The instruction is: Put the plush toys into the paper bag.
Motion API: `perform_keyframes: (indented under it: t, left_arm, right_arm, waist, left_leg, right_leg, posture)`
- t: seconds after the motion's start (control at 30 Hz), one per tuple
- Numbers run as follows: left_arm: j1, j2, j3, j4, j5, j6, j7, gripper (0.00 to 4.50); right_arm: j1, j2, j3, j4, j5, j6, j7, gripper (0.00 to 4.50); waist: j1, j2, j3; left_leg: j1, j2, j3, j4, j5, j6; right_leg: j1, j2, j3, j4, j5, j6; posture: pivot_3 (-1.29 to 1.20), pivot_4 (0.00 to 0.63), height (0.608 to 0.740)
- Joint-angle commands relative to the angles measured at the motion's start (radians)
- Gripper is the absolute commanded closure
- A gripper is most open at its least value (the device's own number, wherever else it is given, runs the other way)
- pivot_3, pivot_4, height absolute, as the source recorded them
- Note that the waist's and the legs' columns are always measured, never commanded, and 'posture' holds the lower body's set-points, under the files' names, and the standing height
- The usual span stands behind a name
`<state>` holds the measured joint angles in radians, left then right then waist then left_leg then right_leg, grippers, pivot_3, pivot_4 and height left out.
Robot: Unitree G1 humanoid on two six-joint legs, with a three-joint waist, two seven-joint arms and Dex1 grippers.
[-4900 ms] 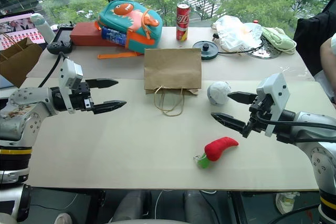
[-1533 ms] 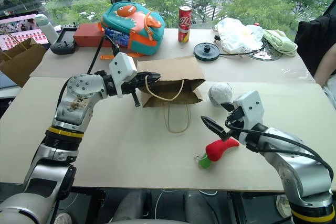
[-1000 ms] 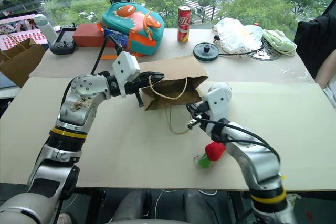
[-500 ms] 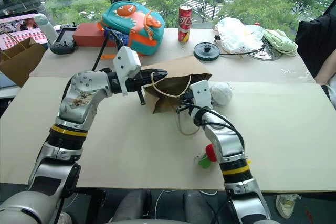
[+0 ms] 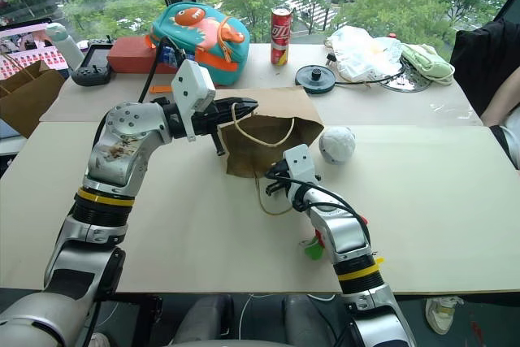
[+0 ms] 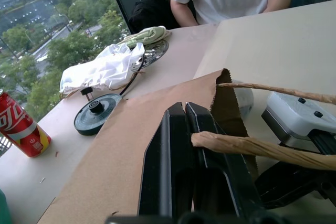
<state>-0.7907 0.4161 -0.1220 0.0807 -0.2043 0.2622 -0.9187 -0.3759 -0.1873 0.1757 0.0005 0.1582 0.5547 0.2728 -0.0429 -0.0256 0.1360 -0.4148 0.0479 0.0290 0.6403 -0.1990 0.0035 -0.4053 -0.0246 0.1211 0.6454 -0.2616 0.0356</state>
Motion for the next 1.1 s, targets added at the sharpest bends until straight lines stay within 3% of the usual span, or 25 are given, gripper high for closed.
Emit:
perform_keyframes:
  t: [0.03, 0.27, 0.43, 0.67, 0.8, 0.93, 1.1]
  left_arm:
    - [-0.023, -0.005, 0.022, -0.016, -0.022, -0.004, 0.008, 4.50]
    - [0.004, -0.006, 0.018, -0.007, -0.015, -0.012, 0.008, 4.50]
    - [0.015, -0.005, 0.018, -0.001, -0.011, -0.016, 0.010, 4.50]
    - [0.019, -0.008, 0.018, 0.001, -0.012, -0.016, 0.012, 4.50]
    - [0.019, -0.011, 0.019, 0.004, -0.012, -0.017, 0.012, 4.50]
    - [0.014, -0.015, 0.020, 0.004, -0.012, -0.018, 0.016, 4.50]
    - [0.013, -0.016, 0.022, 0.003, -0.011, -0.020, 0.016, 4.50]
  right_arm:
    - [0.000, -0.004, -0.018, -0.031, -0.018, 0.018, -0.011, 4.43]
    - [0.065, -0.029, -0.134, -0.296, 0.083, 0.091, 0.011, 4.43]
    - [0.156, -0.141, -0.270, -0.543, 0.228, 0.225, 0.090, 4.43]
    - [0.070, -0.269, -0.421, -0.461, 0.257, 0.316, 0.059, 4.43]
    - [-0.008, -0.287, -0.374, -0.316, 0.207, 0.286, 0.053, 3.35]
    - [-0.155, -0.246, -0.326, -0.003, 0.128, 0.231, -0.004, 1.97]
    - [-0.229, -0.235, -0.284, 0.184, 0.063, 0.154, -0.004, 0.14]
  waist:
    - [0.000, 0.000, 0.000]
    - [0.002, 0.000, 0.000]
    - [0.004, 0.000, 0.000]
    - [-0.003, 0.000, 0.000]
    - [-0.001, 0.000, 0.000]
    - [-0.003, 0.000, 0.000]
    - [0.004, 0.000, 0.000]
  left_leg:
    - [0.000, 0.000, 0.000, 0.000, 0.000, 0.000]
    - [-0.001, 0.000, 0.000, 0.000, 0.000, 0.000]
    - [-0.002, 0.000, -0.001, -0.001, 0.000, 0.000]
    - [0.000, 0.000, -0.001, -0.001, 0.000, 0.000]
    - [0.000, 0.000, -0.001, -0.001, 0.000, 0.000]
    - [-0.001, 0.000, 0.000, -0.001, 0.000, 0.000]
    - [-0.001, -0.001, 0.000, -0.002, 0.000, 0.000]
  right_leg:
    - [0.000, 0.000, 0.000, 0.000, 0.000, 0.000]
    - [0.000, 0.000, 0.000, -0.001, 0.000, 0.000]
    - [0.000, 0.000, 0.000, -0.002, 0.000, 0.000]
    - [0.001, 0.000, 0.000, -0.002, 0.000, 0.000]
    - [0.001, 0.001, 0.001, -0.002, 0.000, 0.000]
    - [0.001, 0.000, 0.002, -0.003, 0.000, 0.000]
    - [0.000, 0.000, 0.001, -0.004, 0.000, 0.000]
  posture:
    - [0.00, 0.150, 0.733]
    - [0.00, 0.150, 0.733]
    - [0.00, 0.150, 0.733]
    - [0.00, 0.150, 0.733]
    - [0.00, 0.150, 0.733]
    - [0.00, 0.150, 0.733]
    - [0.00, 0.150, 0.733]
